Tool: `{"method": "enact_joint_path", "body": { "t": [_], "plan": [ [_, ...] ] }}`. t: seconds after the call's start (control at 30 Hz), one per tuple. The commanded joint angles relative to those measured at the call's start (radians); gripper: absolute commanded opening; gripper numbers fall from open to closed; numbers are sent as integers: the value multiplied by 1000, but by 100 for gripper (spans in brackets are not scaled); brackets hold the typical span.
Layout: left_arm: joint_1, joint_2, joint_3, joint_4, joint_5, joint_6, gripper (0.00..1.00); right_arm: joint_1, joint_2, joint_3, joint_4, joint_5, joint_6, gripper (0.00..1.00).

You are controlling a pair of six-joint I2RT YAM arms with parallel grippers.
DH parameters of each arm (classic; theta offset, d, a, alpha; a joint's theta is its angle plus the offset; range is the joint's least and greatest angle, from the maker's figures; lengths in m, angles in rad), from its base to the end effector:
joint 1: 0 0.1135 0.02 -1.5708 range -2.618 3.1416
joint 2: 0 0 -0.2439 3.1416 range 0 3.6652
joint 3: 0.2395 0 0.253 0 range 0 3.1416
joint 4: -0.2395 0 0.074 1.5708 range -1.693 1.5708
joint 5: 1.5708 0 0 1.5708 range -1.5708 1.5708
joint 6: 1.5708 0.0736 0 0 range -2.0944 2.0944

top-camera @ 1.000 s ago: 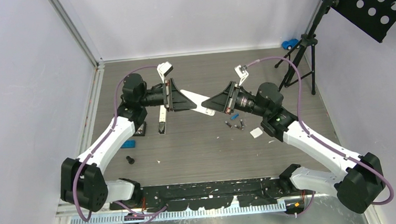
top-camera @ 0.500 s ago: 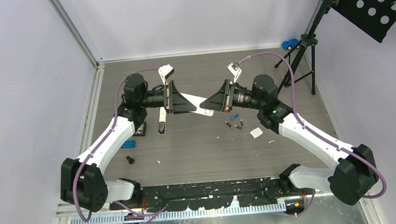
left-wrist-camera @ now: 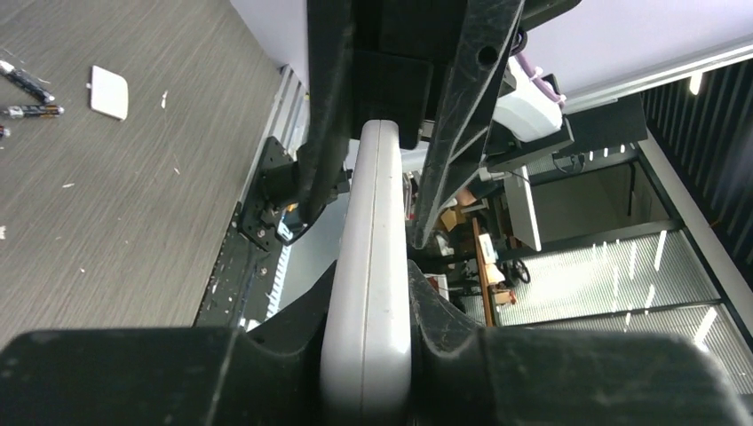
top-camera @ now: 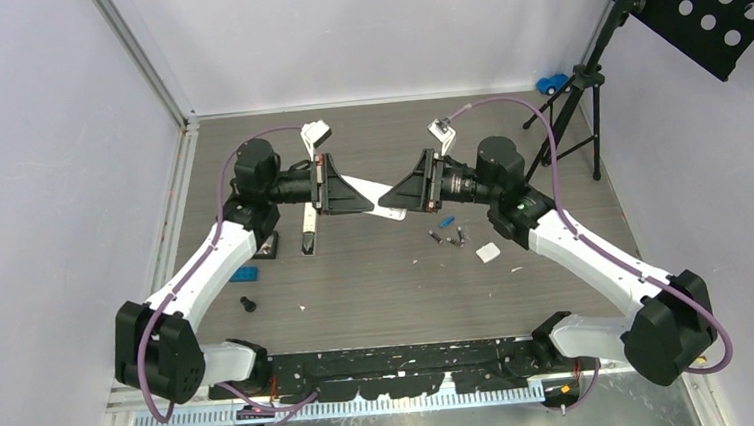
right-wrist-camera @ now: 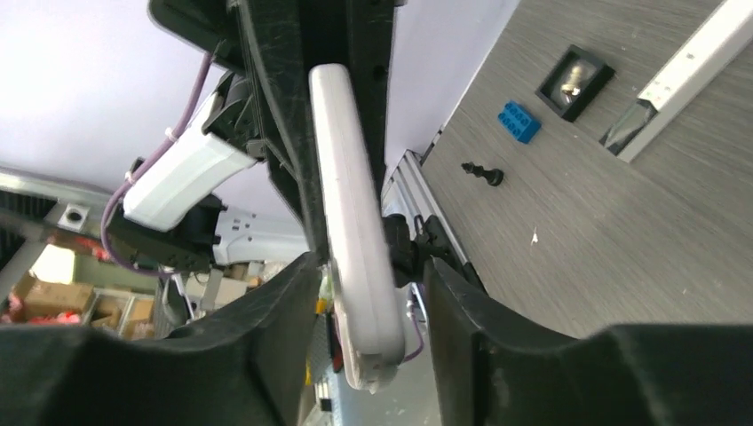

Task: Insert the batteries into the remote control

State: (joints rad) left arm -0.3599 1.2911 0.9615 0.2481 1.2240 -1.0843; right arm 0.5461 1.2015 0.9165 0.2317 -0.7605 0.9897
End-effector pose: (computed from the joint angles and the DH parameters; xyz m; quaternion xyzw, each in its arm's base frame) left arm 0.2595 -0.1716 0.3171 0.1508 0.7008 -0.6837 0.1370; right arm 0.2401 0.2053 0.3227 -0.1009 0.7135 0.6375 0.2725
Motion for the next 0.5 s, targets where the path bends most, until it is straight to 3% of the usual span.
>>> {"method": "enact_joint_path", "body": {
  "t": [0.0,0.07,0.2,0.33,0.47],
  "plan": [
    [-2,-28,29,-7,-63,53,0,-20,-37,28,-146,118,-88,63],
    [-2,-31,26,-67,-103,117,0,-28,-71,19,-195,206,-107,72],
    [-2,-45,14,-186,-214,257,0,-36,-162,-3,-318,418,-141,75],
    [-2,-72,-4,-277,-350,370,0,-37,-256,-42,-432,666,-134,71],
    [-3,-87,-28,-311,-434,405,0,-36,-203,8,-693,913,-133,61]
  ]
}}
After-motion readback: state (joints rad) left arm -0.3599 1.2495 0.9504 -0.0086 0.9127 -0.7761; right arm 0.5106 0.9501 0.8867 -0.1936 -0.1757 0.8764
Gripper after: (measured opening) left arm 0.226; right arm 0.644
